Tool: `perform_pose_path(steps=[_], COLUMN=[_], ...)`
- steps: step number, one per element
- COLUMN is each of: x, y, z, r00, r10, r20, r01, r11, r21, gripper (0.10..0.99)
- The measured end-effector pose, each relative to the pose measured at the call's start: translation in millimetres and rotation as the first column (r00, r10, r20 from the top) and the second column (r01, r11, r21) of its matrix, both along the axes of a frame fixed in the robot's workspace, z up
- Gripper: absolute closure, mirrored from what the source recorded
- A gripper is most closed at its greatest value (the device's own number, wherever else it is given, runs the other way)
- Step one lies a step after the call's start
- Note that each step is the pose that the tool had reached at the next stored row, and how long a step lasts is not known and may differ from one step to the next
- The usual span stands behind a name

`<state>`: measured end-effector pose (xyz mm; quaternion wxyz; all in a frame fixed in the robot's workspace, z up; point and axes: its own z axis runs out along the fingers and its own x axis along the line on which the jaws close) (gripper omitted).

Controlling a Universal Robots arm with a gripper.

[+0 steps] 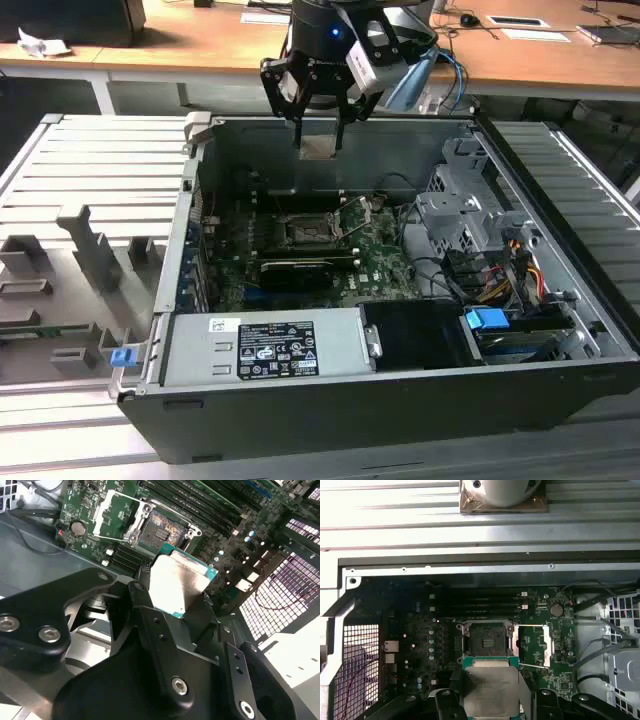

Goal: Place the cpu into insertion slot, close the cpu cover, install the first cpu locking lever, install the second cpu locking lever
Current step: 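Place the cpu into insertion slot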

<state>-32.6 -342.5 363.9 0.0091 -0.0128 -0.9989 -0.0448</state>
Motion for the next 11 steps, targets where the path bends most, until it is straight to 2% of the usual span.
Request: perform_pose_path(steps=[3, 11], x=[0.0, 0.0], y=[0.0, 0.0], z=[-0.5, -2.5], r00=[0.9992, 0.9990], r10=[-0.040, -0.045], r20=[-0.0001, 0.0000], r01=[0.040, 0.045], r11=[0.9992, 0.9990], r21=[0.000, 0.000], gripper=[0.557, 0.557])
